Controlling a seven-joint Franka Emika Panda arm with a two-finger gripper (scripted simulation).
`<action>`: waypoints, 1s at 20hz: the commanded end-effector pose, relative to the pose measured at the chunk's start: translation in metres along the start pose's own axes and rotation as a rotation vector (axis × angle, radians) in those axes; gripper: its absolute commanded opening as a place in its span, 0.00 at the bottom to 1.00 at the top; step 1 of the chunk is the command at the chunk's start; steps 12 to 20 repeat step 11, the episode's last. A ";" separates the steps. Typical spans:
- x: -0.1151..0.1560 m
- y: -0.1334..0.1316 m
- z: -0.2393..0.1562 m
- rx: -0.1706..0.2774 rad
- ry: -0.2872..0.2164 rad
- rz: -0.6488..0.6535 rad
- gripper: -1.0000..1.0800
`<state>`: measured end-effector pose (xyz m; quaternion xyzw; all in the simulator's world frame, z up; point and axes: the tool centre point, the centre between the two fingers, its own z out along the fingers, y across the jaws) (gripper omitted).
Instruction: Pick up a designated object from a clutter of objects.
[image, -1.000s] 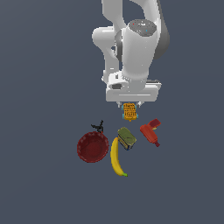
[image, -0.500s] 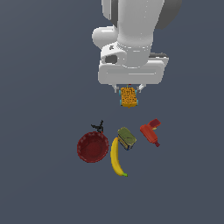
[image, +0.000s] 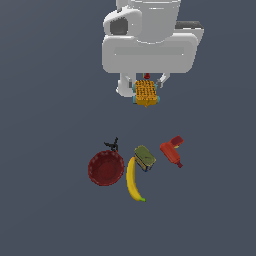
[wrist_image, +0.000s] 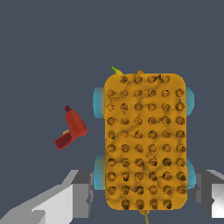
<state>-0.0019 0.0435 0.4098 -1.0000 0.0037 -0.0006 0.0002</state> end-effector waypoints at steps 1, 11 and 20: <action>0.003 0.002 -0.013 0.000 0.000 0.000 0.00; 0.008 0.005 -0.031 0.000 -0.001 0.000 0.00; 0.008 0.005 -0.031 0.000 -0.001 0.000 0.00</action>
